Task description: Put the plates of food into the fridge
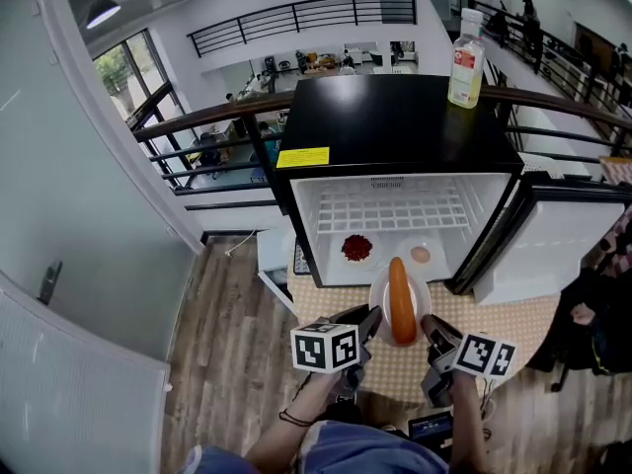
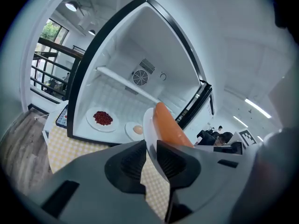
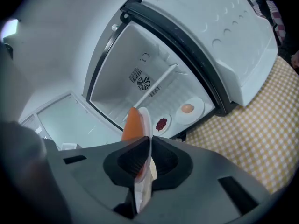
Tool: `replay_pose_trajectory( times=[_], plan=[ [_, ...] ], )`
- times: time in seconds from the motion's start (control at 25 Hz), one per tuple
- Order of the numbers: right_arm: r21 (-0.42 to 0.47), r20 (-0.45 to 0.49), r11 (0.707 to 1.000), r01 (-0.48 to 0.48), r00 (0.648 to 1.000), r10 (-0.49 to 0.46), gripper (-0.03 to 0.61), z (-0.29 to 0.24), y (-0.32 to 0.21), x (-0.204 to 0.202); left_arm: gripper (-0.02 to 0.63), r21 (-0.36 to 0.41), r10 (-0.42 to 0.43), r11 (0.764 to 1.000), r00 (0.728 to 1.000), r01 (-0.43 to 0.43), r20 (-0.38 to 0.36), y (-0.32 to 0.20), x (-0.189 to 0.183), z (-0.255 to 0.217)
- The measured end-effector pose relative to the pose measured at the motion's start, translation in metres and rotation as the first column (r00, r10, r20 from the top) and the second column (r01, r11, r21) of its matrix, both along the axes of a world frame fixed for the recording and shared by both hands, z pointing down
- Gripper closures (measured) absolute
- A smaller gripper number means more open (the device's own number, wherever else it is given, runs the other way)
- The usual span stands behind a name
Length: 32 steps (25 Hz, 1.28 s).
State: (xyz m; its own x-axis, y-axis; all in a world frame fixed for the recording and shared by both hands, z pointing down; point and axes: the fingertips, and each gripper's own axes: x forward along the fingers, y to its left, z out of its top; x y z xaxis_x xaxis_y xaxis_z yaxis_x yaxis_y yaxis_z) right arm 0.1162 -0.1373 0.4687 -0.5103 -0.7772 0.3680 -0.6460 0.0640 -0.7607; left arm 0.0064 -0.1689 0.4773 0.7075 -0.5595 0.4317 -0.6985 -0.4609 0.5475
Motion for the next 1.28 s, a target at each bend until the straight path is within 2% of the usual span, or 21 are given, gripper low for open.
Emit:
replay_pose_trajectory(
  times=[0.32,0.52,0.64,0.76,0.88,1.04,1.2,1.28],
  plan=[
    [0.054,-0.010,0.999,0.000,1.000,0.001,0.546,-0.027,-0.065,-0.025,0.537,0.053,-0.009,0.999,0.999,0.011,-0.032,-0.062,-0.026,-0.032],
    [0.075,-0.008,0.997,-0.003,1.000,0.003,0.545,-0.040,-0.104,-0.037,0.538,0.067,-0.056,0.996,0.997,0.060,-0.061,-0.100,-0.040,-0.046],
    [0.063,0.033,0.998,-0.020,0.999,0.018,0.546,-0.044,-0.123,-0.039,0.538,0.067,-0.091,0.993,0.993,0.096,-0.075,-0.118,-0.045,-0.054],
    [0.040,0.108,0.998,-0.053,0.993,0.048,0.546,-0.043,-0.139,-0.037,0.538,0.073,-0.112,0.990,0.990,0.119,-0.085,-0.132,-0.044,-0.059],
    [0.027,0.125,0.996,-0.089,0.989,0.085,0.546,-0.040,-0.150,-0.028,0.537,0.063,-0.125,0.989,0.988,0.131,-0.094,-0.142,-0.038,-0.062],
    [0.023,0.200,0.987,-0.157,0.968,0.149,0.548,-0.046,-0.165,-0.021,0.537,0.050,-0.139,0.988,0.985,0.145,-0.100,-0.156,-0.033,-0.063],
    [0.009,0.208,0.969,-0.246,0.949,0.239,0.549,-0.045,-0.178,-0.011,0.535,0.076,-0.148,0.985,0.985,0.155,-0.091,-0.171,-0.027,-0.067],
    [0.002,0.220,0.961,-0.277,0.937,0.269,0.549,-0.045,-0.183,-0.011,0.535,0.088,-0.154,0.983,0.986,0.159,-0.059,-0.180,-0.026,-0.068]
  ],
)
